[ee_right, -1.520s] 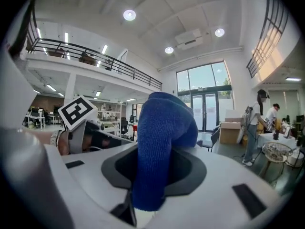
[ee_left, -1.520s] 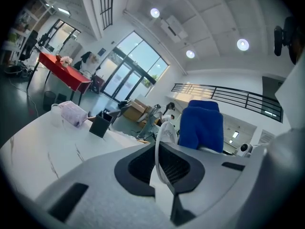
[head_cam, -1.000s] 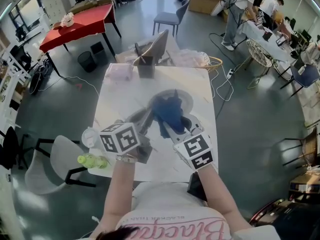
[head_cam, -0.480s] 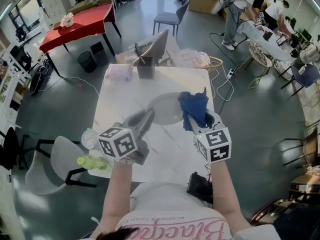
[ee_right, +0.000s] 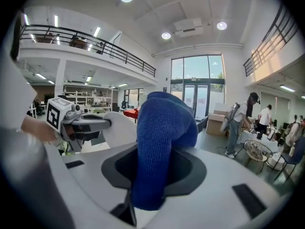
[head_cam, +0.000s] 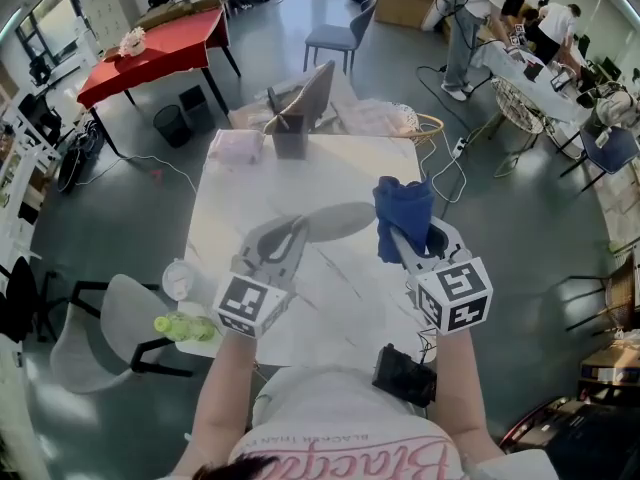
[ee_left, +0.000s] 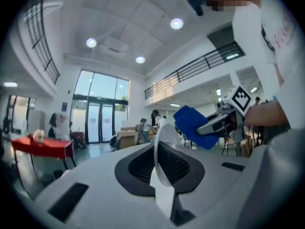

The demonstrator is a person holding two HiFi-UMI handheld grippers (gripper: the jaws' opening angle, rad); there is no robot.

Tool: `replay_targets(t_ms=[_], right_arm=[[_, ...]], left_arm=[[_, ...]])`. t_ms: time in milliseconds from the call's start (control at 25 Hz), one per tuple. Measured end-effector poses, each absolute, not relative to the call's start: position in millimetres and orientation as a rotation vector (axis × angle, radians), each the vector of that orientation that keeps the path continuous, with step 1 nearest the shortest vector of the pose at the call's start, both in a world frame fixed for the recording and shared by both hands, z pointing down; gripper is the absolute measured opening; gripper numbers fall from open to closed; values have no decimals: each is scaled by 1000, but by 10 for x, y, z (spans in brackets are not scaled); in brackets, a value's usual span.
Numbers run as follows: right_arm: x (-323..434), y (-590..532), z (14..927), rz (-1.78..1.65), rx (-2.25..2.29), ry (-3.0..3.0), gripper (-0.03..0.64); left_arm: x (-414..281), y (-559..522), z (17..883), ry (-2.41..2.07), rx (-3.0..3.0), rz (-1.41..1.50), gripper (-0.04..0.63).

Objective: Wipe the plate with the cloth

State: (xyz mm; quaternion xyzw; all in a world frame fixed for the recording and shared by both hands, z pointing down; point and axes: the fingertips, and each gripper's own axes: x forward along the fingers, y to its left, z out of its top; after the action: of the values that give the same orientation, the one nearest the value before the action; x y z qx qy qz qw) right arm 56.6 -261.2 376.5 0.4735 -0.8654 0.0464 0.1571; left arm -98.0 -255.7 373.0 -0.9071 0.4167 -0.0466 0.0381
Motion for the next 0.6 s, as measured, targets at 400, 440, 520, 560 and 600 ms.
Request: replay_targets(t_ms=[400, 440, 520, 560, 600], right_arm=[[338, -2492, 3333, -26, 1064, -2569, 117], [293, -2482, 3280, -58, 1026, -2569, 117], [194, -2458, 3173, -117, 943, -2571, 117], [137, -2440, 3130, -143, 898, -2572, 117], [75, -2417, 3099, -163, 851, -2572, 117]], left_arm=[[-612, -2241, 3602, 920, -2391, -338, 18], [-574, -2204, 3623, 886, -2347, -371, 18], [-496, -2130, 3669, 812, -2248, -442, 18], [-464, -2098, 3693, 779, -2202, -474, 18], [-438, -2071, 3716, 751, -2164, -500, 18]])
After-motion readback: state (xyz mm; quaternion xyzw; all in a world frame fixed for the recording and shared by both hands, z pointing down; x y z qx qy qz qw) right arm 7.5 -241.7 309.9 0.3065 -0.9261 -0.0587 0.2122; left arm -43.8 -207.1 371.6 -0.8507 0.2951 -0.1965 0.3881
